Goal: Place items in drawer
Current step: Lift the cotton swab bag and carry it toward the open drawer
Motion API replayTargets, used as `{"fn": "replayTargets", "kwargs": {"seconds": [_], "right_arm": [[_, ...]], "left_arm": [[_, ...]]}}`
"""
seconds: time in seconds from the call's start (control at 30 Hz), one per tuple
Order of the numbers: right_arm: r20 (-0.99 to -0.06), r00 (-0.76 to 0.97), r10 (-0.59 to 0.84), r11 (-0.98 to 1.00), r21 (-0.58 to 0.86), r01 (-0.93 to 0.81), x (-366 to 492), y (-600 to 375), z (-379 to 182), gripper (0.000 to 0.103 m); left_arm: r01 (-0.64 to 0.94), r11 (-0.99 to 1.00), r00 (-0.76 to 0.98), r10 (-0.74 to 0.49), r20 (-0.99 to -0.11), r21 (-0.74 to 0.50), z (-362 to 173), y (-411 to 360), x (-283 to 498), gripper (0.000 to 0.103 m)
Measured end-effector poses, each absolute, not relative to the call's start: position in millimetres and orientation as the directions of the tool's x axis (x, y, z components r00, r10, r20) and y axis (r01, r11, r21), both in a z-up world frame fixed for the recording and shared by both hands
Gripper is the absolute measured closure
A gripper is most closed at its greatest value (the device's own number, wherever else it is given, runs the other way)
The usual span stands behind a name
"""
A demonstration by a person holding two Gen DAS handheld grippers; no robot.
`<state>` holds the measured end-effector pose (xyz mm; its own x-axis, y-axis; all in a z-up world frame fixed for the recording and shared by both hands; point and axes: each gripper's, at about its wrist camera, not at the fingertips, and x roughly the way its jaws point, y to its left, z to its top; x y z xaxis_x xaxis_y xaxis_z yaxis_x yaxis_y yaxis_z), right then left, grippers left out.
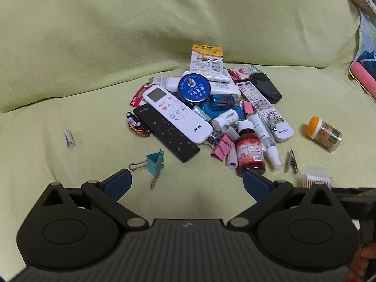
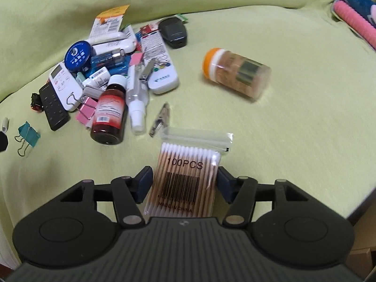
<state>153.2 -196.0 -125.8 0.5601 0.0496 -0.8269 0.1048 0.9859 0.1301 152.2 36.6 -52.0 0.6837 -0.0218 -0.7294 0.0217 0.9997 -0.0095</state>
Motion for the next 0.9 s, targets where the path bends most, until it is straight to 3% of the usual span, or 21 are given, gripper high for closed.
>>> {"fn": "replayTargets", "kwargs": {"seconds": [0.13, 0.27, 0.5, 0.9], "right_arm": [[-0.819, 0.574, -0.002, 0.994, 0.061, 0.091, 149, -186, -128, 0.042], [-0.801, 0.598, -0.009, 0.997, 0.041, 0.07, 146, -176, -132, 0.053], [-0.759, 0.646, 0.078, 0.973, 0.199, 0.116, 116, -190, -113, 0.065], [-0.643, 0.765, 0.031, 0.933, 0.293, 0.208, 48, -222, -58, 0.069]], "left_arm": [[0.04, 0.999, 0.688, -0.035, -0.725, -0.01, -47, 29, 147, 0.001], [0.055, 0.998, 0.693, -0.042, -0.719, -0.006, -42, 24, 139, 0.001], [0.093, 0.996, 0.7, -0.072, -0.71, -0.01, -32, 13, 124, 0.001], [0.214, 0.977, 0.709, -0.162, -0.686, -0.009, -12, -27, 96, 0.001]]}}
